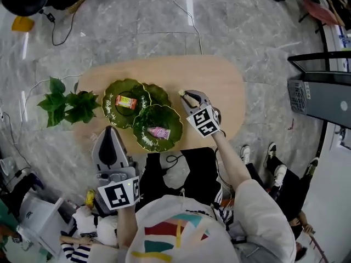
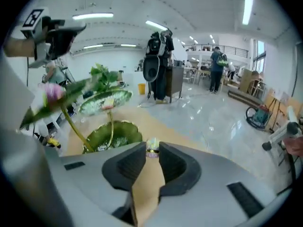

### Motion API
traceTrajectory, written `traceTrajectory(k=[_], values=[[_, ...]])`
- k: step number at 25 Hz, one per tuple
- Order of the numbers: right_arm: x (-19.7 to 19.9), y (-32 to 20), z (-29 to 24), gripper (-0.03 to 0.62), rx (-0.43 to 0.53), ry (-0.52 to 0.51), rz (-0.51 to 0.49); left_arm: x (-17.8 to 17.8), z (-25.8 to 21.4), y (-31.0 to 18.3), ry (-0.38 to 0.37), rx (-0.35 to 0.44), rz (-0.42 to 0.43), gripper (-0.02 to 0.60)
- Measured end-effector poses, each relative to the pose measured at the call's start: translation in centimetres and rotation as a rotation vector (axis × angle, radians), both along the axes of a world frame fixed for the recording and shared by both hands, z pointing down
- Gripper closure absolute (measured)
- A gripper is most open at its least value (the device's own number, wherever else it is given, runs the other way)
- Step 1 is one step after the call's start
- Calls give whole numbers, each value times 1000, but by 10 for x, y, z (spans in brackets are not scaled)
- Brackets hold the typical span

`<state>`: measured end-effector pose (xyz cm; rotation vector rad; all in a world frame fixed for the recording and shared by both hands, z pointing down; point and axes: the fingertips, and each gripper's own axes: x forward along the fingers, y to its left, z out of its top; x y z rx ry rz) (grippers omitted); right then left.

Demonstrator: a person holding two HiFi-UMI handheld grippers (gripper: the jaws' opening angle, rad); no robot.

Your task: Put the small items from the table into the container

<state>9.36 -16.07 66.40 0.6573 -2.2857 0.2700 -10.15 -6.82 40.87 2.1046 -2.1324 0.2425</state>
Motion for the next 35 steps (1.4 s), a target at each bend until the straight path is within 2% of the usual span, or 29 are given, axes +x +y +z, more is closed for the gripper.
traceTrajectory(k=[4, 8, 11, 14, 17, 22, 26, 30, 35], values=[[-22, -19, -106, 499, 157, -85, -69, -8, -33, -13, 1, 75, 15, 574], [-32, -15, -198, 499, 287, -164, -123, -7, -60, -25, 10, 148, 36, 574], [-31, -6, -237, 499, 351, -195, -129, -6, -74, -25, 13, 178, 46, 574], [-34, 2, -245, 499, 344, -226, -135, -10, -74, -22, 5, 173, 43, 574], [-37, 1, -220, 499, 286, -220, -168, -14, -64, -16, 11, 149, 27, 574], [-39, -16, -108, 499, 18, -176, -227, -16, -37, 0, 1, 77, 11, 574], [-54, -23, -38, 499, -146, -216, -235, -18, -18, 4, -11, 57, -18, 574], [-76, -20, 7, 499, -204, -223, -287, -22, 5, 7, -3, 40, -69, 574], [-104, -2, 47, 499, -231, -190, -408, -28, 33, 6, 1, 2, -101, 574]])
